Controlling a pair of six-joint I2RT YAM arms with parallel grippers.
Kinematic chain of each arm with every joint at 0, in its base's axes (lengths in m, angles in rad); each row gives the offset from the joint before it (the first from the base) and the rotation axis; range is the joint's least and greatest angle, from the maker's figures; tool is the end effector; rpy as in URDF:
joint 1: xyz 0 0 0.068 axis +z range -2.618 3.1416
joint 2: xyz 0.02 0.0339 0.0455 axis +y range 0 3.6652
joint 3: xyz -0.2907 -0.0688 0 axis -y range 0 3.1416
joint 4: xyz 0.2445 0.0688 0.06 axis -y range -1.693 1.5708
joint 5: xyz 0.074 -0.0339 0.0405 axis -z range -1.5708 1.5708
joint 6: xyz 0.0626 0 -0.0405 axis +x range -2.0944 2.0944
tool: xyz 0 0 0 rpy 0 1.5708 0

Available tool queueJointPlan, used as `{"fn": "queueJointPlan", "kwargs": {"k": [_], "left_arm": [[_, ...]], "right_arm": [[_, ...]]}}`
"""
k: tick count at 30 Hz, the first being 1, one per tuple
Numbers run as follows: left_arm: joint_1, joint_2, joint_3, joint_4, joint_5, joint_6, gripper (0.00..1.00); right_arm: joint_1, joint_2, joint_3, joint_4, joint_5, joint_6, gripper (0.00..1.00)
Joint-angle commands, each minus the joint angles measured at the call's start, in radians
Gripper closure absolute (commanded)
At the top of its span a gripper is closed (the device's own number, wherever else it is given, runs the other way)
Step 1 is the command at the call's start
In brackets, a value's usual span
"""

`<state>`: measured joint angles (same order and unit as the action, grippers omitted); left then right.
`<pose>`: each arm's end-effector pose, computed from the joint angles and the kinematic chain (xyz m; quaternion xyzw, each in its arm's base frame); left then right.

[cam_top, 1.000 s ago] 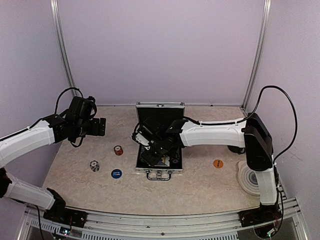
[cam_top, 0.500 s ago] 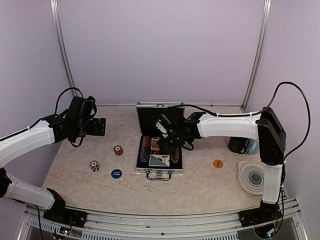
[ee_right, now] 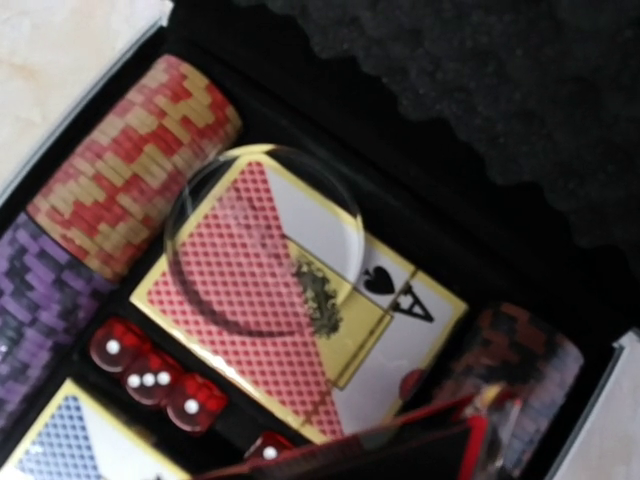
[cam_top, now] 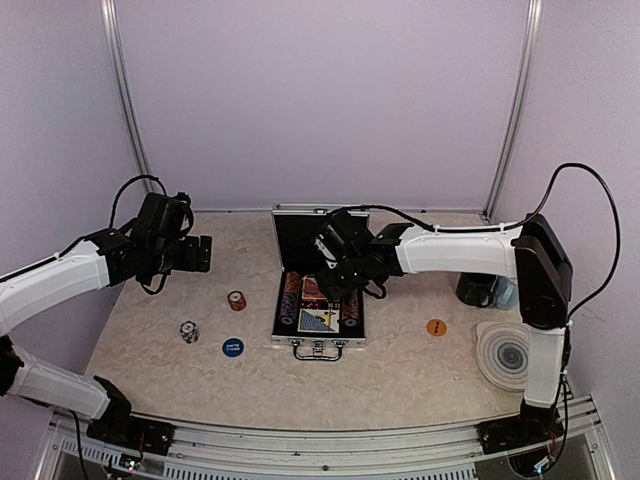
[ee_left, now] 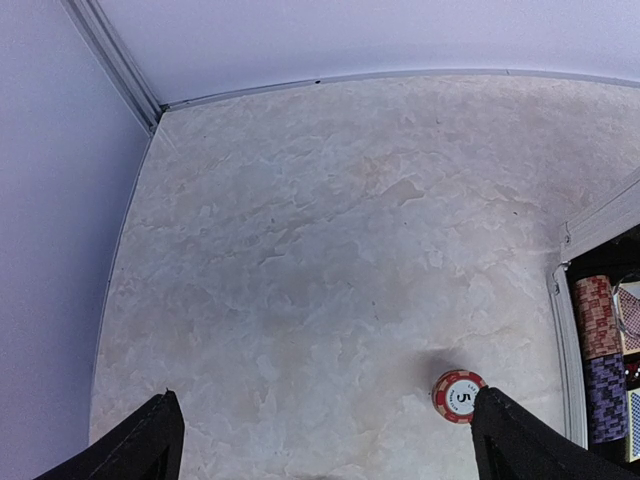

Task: Pack up texas hold em set

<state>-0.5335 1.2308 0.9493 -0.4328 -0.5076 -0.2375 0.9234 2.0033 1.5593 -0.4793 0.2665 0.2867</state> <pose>0.2495 -0.1120 0.2930 0.0267 0.8863 0.0605 0.4584 0.2963 0.3645 0.2194 -0.2540 0.9057 0.0758 0.3310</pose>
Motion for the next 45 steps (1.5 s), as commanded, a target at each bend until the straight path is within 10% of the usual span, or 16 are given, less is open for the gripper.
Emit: {"fn": "queueJointPlan", "kwargs": {"k": [1, 45], "left_arm": [[0.007, -0.008, -0.007, 0.021, 0.001, 0.007, 0.01], [0.006, -0.014, -0.007, 0.023, 0.006, 0.009, 0.01]], "right_arm": [[-0.001, 0.043, 0.028, 0.026, 0.01, 0.027, 0.48], [-0.001, 0.097, 0.071, -0.004, -0.013, 0.032, 0.22]]}}
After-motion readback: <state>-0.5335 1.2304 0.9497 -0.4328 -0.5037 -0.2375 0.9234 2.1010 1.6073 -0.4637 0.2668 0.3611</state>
